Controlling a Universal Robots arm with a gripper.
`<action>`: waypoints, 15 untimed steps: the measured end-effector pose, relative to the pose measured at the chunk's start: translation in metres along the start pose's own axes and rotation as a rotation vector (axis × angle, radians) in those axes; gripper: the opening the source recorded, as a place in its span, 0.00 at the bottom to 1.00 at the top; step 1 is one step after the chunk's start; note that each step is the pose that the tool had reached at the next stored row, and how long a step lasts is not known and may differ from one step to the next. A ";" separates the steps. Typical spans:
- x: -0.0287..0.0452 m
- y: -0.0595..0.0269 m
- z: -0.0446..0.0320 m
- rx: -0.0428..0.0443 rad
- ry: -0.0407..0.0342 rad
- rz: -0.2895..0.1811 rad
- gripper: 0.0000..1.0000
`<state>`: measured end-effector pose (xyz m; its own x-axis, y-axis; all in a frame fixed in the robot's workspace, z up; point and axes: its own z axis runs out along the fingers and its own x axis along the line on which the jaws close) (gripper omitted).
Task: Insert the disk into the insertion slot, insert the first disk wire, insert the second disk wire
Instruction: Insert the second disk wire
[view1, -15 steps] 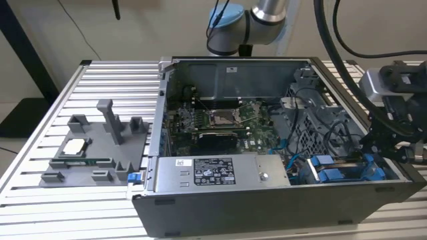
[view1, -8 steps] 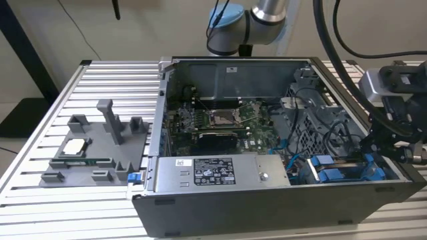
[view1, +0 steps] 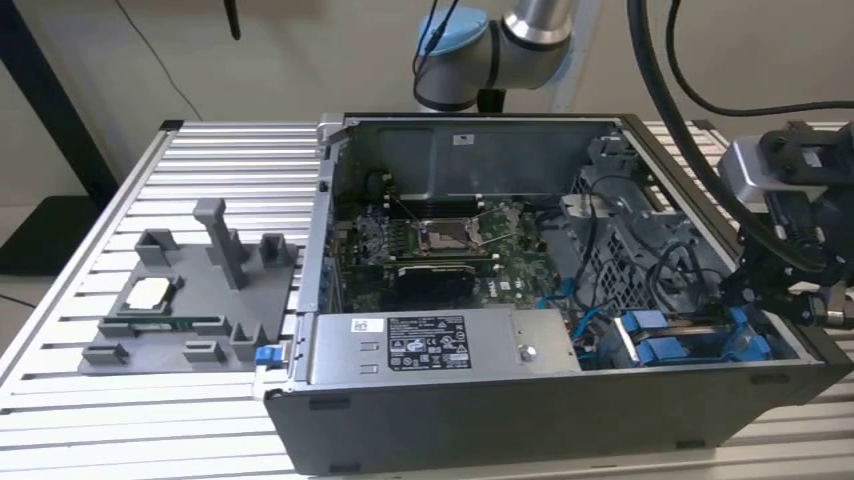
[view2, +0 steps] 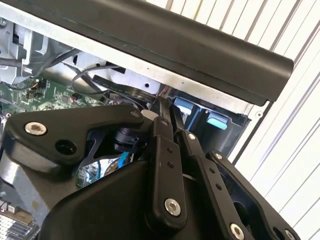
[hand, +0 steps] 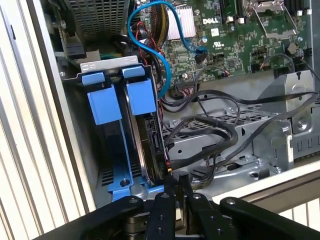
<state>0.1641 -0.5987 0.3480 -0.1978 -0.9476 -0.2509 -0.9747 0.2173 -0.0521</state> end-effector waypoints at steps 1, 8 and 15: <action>-0.0010 0.0001 -0.0031 -0.0001 0.0001 0.000 0.16; -0.0128 0.0118 -0.0122 -0.0001 0.0001 0.000 0.16; -0.0223 0.0243 -0.0234 0.0000 0.0005 0.000 0.16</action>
<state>0.1424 -0.5777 0.3749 -0.1976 -0.9477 -0.2505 -0.9748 0.2171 -0.0521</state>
